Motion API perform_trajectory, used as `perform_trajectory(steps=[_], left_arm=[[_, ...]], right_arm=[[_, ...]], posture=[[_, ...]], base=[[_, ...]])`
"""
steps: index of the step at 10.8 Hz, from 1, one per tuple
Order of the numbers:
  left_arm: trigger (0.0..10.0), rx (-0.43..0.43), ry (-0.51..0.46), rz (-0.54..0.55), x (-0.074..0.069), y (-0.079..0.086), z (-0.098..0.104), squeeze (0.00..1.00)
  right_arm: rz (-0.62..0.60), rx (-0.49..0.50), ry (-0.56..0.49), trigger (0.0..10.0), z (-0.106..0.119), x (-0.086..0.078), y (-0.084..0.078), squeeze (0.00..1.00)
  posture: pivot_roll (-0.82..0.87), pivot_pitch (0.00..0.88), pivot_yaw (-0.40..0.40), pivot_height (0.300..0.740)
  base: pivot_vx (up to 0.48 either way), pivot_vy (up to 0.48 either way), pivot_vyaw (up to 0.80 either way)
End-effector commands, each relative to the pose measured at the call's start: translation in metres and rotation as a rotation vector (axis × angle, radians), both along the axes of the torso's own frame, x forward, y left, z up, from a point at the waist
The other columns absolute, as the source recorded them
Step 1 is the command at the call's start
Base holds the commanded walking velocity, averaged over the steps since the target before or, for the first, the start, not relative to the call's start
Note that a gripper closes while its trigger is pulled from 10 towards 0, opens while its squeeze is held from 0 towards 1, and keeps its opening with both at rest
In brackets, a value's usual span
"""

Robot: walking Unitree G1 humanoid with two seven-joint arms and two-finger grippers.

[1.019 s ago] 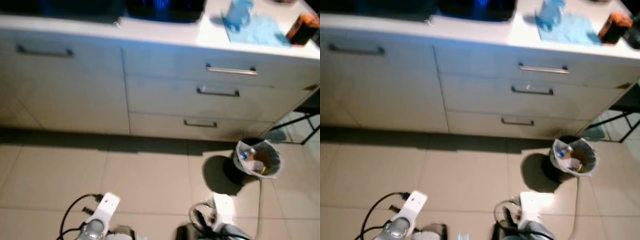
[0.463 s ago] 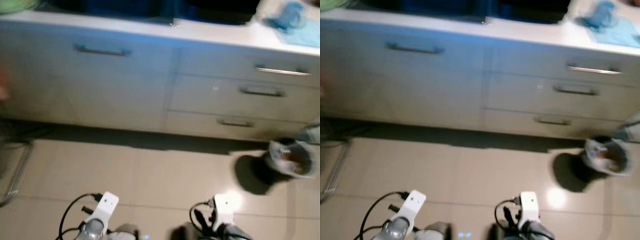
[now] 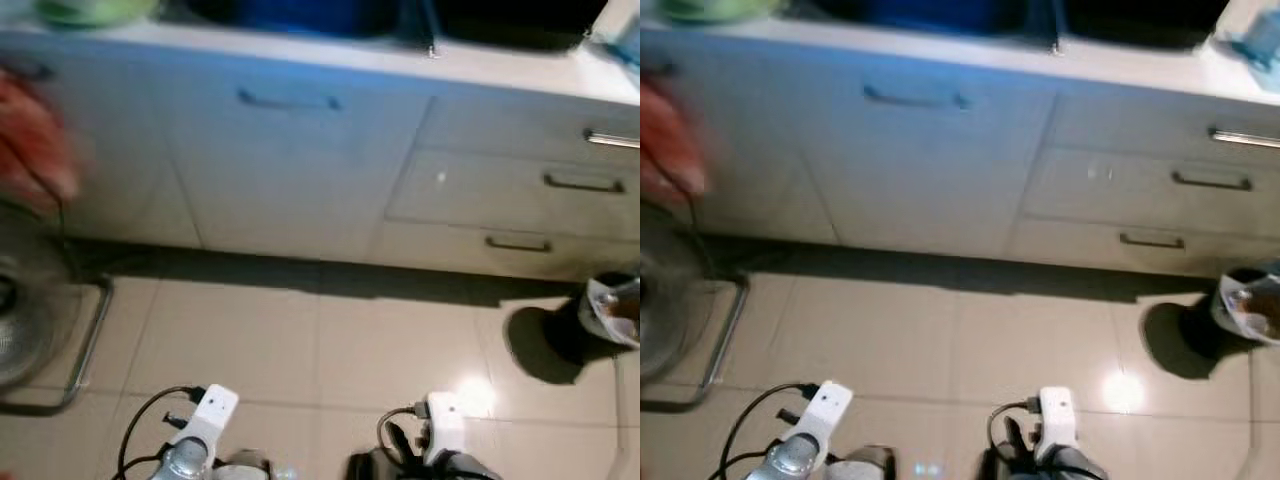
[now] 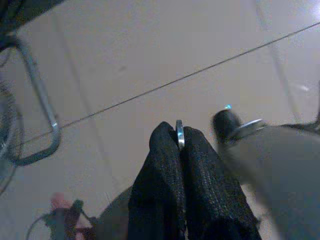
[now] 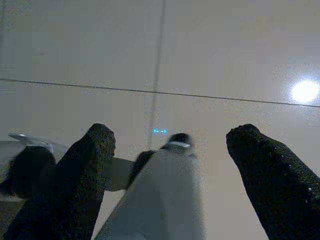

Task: Kitchen organization

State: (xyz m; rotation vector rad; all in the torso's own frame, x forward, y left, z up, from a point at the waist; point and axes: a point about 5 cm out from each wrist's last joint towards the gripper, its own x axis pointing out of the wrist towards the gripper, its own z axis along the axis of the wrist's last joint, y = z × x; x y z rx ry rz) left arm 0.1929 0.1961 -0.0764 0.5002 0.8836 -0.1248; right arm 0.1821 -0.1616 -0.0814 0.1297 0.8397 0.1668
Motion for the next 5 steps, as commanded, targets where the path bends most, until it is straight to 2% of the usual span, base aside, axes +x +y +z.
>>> perform_trajectory(steps=[1,5], left_arm=[[10.0,-0.012,0.047,-0.010,-0.0113,-0.0050,-0.0068,0.00],[10.0,-0.042,0.011,0.020,-0.0071,-0.0069,-0.0044,0.00]], right_arm=[[-0.015,-0.030,0.032,10.0,-0.0035,-0.0089,-0.0135,0.00],[-0.018,-0.027,0.030,10.0,-0.0032,-0.0079,-0.0129,0.00]], posture=[[0.09,0.207,-0.046,0.740],[0.09,0.215,-0.045,0.740]], base=[[0.000,0.000,0.00],[0.000,0.000,0.00]])
